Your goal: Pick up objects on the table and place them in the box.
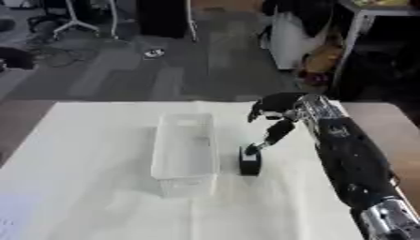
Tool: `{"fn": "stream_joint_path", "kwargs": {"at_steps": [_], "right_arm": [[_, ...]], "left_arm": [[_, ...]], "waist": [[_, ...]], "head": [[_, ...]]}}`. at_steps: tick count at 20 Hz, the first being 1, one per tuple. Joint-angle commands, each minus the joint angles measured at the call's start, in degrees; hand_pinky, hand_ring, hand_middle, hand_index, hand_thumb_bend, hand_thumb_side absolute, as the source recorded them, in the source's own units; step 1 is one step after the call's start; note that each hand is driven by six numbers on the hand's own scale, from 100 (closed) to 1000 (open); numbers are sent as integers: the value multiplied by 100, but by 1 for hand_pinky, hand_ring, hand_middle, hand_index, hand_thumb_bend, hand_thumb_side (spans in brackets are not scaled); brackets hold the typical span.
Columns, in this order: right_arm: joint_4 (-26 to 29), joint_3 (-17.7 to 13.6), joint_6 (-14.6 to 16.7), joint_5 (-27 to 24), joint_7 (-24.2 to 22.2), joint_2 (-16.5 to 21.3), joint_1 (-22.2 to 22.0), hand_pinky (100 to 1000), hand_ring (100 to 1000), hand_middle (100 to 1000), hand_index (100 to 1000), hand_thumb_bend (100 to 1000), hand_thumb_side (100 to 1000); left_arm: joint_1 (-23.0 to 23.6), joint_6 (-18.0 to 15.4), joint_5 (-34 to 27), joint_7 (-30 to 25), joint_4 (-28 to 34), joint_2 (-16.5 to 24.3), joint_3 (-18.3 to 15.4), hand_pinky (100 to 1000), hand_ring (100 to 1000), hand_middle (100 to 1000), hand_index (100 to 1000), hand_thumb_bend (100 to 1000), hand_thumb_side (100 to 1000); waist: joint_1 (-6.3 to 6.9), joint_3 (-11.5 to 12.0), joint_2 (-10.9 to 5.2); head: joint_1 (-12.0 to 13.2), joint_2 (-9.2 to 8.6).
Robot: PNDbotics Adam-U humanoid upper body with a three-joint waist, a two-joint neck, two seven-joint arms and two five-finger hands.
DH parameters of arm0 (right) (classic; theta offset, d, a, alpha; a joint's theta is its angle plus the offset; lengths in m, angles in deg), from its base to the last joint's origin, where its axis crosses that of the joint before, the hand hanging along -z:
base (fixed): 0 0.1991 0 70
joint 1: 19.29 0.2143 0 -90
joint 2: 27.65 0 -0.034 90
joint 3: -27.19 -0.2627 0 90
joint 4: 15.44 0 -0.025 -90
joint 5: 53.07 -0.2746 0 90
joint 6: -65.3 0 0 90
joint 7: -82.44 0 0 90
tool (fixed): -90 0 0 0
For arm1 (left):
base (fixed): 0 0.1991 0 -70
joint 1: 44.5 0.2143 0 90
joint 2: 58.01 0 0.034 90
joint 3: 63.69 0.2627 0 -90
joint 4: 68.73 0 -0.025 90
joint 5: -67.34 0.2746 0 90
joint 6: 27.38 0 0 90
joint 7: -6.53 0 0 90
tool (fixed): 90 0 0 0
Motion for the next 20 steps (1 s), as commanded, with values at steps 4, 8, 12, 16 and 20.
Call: {"fn": "stream_joint_path", "kwargs": {"at_steps": [4, 8, 12, 16, 20], "right_arm": [[6, 98, 439, -97, -382, 150, 193, 1000, 848, 792, 871, 851, 1000], [-51, 151, 520, -138, -449, 154, 177, 1000, 848, 796, 873, 851, 1000], [-131, 206, 608, -181, -545, 163, 167, 1000, 848, 797, 877, 848, 1000], [-233, 249, 691, -229, -618, 175, 143, 1000, 846, 797, 886, 844, 1000], [-304, 300, 755, -235, -650, 185, 81, 1000, 844, 801, 892, 841, 1000]], "left_arm": [[-45, -5, -6, -30, 69, 167, -20, 611, 648, 806, 887, 160, 1000], [-45, -4, -6, -38, 69, 168, -17, 611, 647, 806, 887, 160, 1000], [-44, -6, -5, -45, 68, 172, -15, 611, 647, 806, 887, 160, 1000], [-39, -7, -6, -48, 70, 175, -16, 611, 647, 806, 887, 160, 1000], [-38, -7, -7, -44, 75, 176, -24, 612, 647, 806, 887, 160, 1000]], "waist": [[6, 8, -75], [3, 7, -75], [2, 9, -78], [1, 7, -77], [0, 9, -76]], "head": [[29, -4], [29, 2], [26, 3], [21, 7], [16, 4]]}}
